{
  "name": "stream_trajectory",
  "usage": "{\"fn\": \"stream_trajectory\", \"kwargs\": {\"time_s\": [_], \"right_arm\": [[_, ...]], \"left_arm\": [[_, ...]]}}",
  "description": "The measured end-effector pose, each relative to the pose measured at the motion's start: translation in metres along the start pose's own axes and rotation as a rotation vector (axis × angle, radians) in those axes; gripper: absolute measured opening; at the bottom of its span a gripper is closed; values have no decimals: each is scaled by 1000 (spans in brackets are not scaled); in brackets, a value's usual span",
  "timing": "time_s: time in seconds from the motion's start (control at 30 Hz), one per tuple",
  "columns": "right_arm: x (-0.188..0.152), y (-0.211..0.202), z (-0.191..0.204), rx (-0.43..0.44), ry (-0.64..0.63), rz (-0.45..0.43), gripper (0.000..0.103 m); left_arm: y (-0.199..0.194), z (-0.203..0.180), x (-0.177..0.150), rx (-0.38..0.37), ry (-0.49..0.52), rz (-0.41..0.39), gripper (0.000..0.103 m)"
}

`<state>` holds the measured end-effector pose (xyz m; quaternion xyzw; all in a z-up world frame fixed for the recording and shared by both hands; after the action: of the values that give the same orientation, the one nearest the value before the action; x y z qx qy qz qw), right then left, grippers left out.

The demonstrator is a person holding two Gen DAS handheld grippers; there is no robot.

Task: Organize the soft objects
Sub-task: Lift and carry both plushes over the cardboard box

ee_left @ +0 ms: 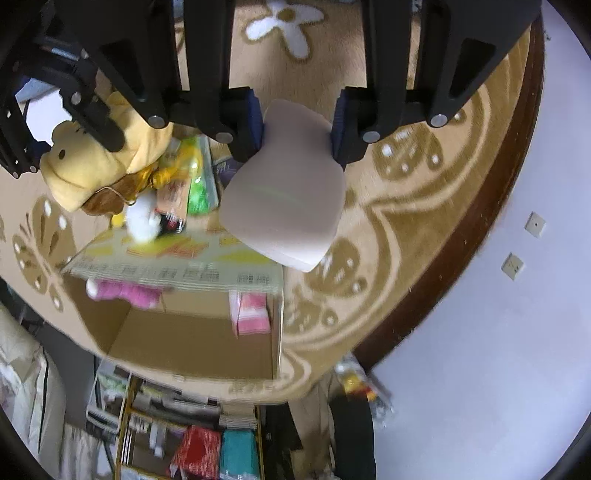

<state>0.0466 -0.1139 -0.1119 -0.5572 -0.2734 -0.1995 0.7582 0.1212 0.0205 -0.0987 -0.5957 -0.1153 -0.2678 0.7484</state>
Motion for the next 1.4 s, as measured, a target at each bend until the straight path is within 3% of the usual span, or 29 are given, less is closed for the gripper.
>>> {"fn": "stream_trajectory", "kwargs": {"time_s": [0.5, 0.87, 1.1, 1.4], "right_arm": [[39, -34, -14, -85, -14, -169, 53], [76, -52, -23, -102, -24, -297, 53], [100, -65, -33, -106, -17, -414, 53], [108, -46, -67, -102, 56, -421, 54]], "left_arm": [[-58, 9, 55, -27, -92, -259, 28], [-68, 0, 94, -64, -139, -399, 28], [-57, -15, 113, -53, -107, -427, 29], [-43, -34, 121, -55, -56, -460, 31]]}}
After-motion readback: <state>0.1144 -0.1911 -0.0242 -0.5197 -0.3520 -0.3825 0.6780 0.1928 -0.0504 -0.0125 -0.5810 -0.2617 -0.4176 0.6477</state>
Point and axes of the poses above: each gripper's, at about its wrist camera, not at the fingertips, and y roughly the way its jaws point, z to its left, x to its top, the point moved 6 cm from there along y, roughly the way its jaws point, and after that the axes turned 10 degrees about x, right-handed, at the moved point
